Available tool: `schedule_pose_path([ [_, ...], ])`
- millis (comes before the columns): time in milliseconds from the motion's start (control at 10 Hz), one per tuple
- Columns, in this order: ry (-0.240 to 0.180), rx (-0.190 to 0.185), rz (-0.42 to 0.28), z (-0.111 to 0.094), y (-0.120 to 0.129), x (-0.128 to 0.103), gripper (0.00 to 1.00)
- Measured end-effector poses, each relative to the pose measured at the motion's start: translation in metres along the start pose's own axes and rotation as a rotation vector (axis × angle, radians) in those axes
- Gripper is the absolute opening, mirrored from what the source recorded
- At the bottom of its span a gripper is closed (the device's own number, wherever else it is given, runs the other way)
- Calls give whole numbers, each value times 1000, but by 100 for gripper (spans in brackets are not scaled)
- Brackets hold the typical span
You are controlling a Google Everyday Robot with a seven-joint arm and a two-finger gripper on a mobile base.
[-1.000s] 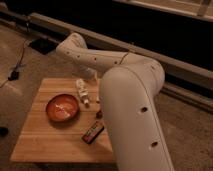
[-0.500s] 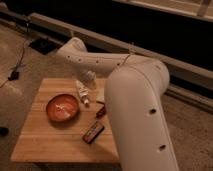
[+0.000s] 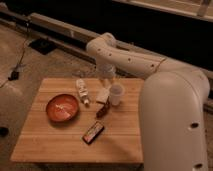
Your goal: Place the ceramic cup in the ceramic bowl
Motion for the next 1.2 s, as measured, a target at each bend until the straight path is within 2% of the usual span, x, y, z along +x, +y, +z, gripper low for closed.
schedule_pose_path([
  [100, -11, 37, 48, 7, 19, 4, 80],
  [300, -27, 70, 87, 17, 32, 6, 80],
  [400, -45, 91, 107, 31, 33, 7, 80],
  [800, -92, 117, 135, 57, 37, 4, 80],
  [1200, -115, 158, 213, 71, 72, 1, 80],
])
